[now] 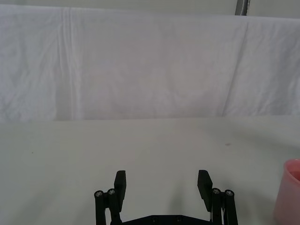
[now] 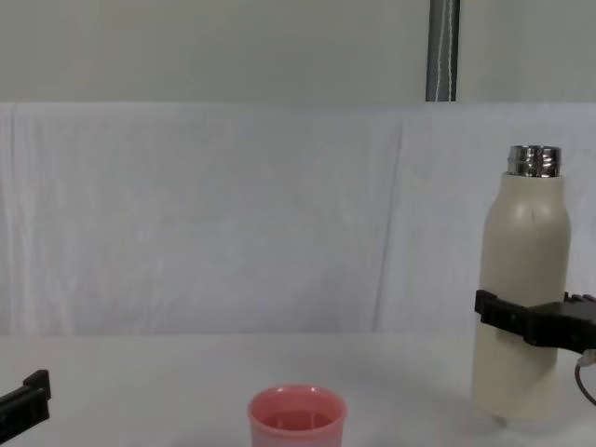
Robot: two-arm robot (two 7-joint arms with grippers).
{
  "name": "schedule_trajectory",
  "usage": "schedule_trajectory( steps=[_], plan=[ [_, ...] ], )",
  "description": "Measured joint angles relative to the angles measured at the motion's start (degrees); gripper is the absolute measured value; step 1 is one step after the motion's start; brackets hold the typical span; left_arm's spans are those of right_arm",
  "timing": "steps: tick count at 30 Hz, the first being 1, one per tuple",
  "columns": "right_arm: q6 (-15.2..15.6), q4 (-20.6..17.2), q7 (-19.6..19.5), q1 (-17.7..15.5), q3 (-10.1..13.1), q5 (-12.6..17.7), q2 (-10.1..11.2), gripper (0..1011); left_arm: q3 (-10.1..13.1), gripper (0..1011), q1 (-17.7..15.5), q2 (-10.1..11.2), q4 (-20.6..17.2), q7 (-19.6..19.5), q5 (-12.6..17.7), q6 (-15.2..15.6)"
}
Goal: Grasp the thermos with one hand and pour water into the cup lid.
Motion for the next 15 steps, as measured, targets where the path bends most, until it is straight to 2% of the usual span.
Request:
schedule_trajectory(
  steps=[15],
  plan=[
    [-2.2, 5.16, -0.16, 3.19, -1.41, -1.36, -0.03, 964, 0.0, 1001, 0.0, 0.0, 0.0, 0.0, 0.0, 0.0]
  ],
)
